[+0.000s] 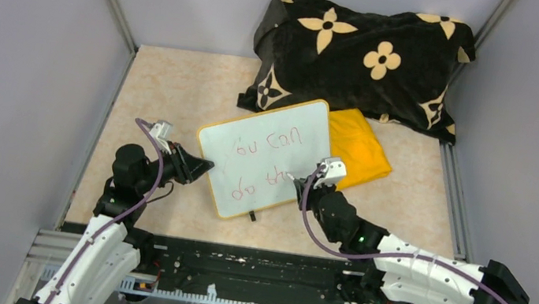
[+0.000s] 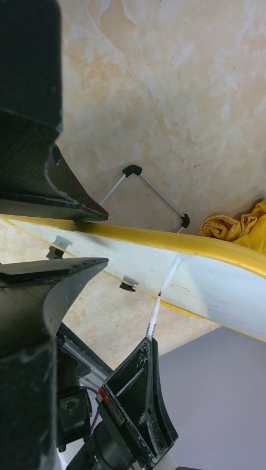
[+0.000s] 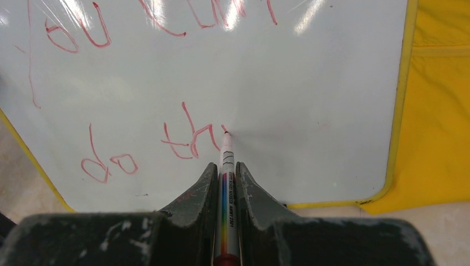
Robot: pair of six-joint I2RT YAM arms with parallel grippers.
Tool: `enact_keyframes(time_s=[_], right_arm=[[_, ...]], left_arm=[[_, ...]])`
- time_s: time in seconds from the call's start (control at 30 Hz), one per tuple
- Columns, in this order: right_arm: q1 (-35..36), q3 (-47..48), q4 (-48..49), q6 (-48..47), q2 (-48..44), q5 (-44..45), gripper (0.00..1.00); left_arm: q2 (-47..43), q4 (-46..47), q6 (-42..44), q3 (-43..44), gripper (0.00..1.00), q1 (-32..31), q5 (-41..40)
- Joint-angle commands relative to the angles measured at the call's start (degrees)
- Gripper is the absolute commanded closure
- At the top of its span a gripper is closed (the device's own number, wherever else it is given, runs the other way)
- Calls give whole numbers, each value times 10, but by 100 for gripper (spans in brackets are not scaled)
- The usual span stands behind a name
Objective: Write a sentence on the whiteboard
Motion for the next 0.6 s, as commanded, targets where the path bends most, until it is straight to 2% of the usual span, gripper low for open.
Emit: enact_keyframes(time_s=[0.0, 0.57], right_arm=[[-6, -8, -8, 12, -19, 5, 100], [-6, 15, -25, 5, -60, 3, 100]], left_arm=[[-7, 23, -4, -5, 64, 0, 13], [-6, 23, -4, -5, 64, 0, 12]])
